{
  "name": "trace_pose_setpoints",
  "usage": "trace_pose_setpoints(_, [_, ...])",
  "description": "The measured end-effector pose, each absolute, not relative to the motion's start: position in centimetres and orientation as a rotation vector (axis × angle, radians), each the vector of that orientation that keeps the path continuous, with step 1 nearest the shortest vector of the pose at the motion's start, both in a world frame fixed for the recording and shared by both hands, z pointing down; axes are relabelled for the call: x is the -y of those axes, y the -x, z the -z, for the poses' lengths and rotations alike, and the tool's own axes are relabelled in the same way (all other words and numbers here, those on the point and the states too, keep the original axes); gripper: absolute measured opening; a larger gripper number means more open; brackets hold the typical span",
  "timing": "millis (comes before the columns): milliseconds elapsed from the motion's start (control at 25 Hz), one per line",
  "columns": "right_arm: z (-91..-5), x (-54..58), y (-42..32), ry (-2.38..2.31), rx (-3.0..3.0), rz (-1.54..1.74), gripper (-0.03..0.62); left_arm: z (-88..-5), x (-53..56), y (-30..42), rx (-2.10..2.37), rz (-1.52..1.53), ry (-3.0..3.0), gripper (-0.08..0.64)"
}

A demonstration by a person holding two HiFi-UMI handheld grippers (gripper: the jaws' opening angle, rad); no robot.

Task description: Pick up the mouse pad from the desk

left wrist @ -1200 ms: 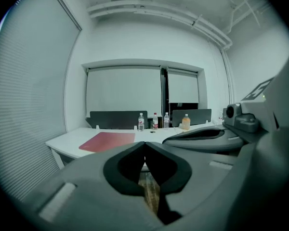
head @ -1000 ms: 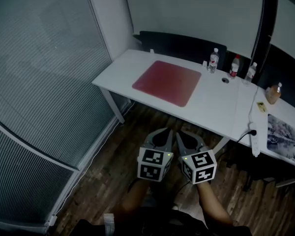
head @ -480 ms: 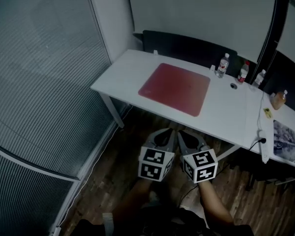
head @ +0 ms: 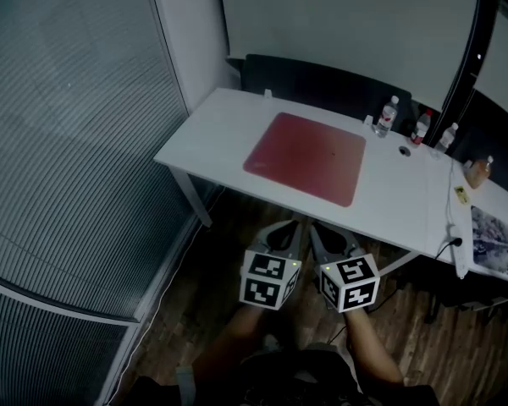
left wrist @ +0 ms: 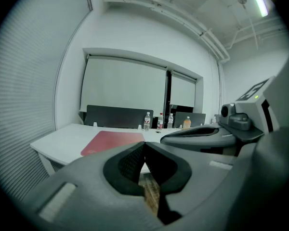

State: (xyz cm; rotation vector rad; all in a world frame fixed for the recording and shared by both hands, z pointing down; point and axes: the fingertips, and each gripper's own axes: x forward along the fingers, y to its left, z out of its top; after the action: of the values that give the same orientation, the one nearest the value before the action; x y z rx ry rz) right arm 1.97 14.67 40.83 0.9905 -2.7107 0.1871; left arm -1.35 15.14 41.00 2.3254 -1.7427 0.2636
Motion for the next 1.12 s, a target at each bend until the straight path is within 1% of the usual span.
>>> trace_pose_setpoints(600, [-41.4,-13.4,-1.9,-1.037,2.713,-0.219,0.002,-41.6,-13.4,0.7,1.694,-0.324,-2.370,0.005])
trace_pose_setpoints(1120, [-42.2,-5.3,-2.2,-1.038,2.731,-0.245,0.002,-42.4,-5.3,0.5,1.697,-0.385,-2.376,0.005])
